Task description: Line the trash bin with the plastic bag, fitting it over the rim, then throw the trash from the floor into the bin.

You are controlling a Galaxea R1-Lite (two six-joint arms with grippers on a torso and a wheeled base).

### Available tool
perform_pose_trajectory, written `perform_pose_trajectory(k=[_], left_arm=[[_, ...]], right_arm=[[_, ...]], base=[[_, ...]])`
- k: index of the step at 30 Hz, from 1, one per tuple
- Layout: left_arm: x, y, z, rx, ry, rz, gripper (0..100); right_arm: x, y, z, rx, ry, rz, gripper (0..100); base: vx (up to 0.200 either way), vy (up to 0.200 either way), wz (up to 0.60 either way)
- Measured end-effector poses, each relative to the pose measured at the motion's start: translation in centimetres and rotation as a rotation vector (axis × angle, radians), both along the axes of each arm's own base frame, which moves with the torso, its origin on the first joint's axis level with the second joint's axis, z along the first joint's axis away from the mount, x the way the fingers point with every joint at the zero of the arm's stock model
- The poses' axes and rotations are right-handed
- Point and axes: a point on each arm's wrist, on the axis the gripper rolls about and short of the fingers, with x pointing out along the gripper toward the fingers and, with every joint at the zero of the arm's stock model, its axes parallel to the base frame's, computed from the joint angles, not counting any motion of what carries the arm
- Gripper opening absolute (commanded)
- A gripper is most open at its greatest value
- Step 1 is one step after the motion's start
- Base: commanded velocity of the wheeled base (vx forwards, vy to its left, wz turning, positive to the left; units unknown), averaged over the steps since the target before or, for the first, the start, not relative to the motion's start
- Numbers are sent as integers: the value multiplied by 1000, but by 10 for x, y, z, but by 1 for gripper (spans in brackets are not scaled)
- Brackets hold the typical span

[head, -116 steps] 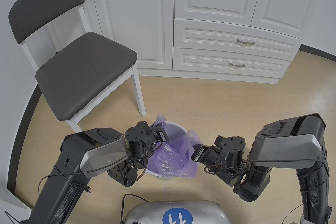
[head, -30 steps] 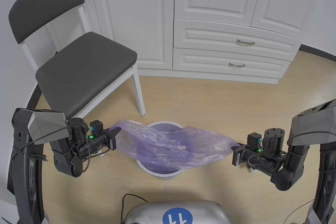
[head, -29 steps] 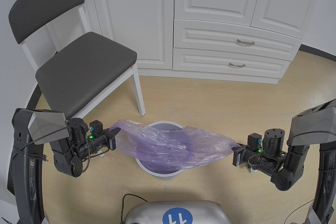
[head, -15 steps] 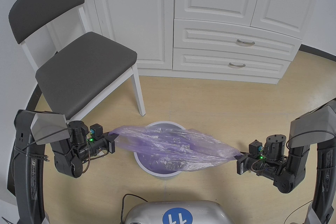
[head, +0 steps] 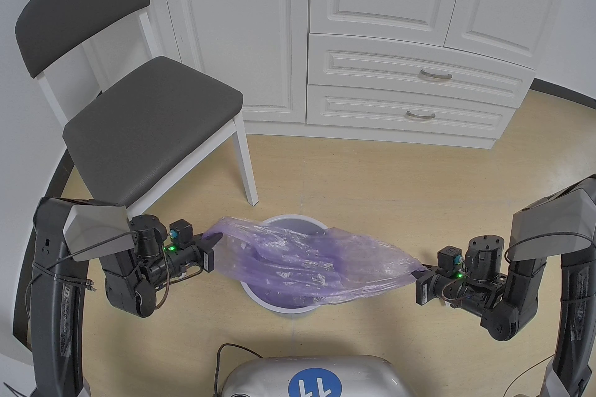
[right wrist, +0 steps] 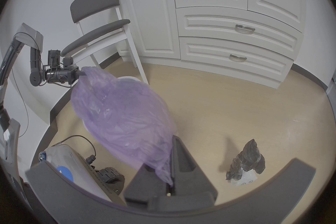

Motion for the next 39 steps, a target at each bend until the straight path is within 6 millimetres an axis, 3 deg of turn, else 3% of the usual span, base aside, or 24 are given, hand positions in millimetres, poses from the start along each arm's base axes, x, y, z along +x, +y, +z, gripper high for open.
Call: perform_pose_trajectory(k=[16, 24, 32, 39], left_arm=[[-8, -36, -37, 44, 60, -9, 0], [-14, -26, -35, 76, 100, -5, 0], [-27, -13, -29, 137, 287, -11, 0], [-29, -11, -19, 179, 258, -30, 0]], right_arm=[[-1, 30, -26, 15, 60, -12, 0], [-16, 23, -26, -26, 102, 11, 0], [-35, 5, -25, -170, 118, 105, 0], [-45, 0, -28, -211, 153, 129, 0]], base=[[0, 0, 0], [0, 0, 0], [0, 0, 0], [0, 0, 0]])
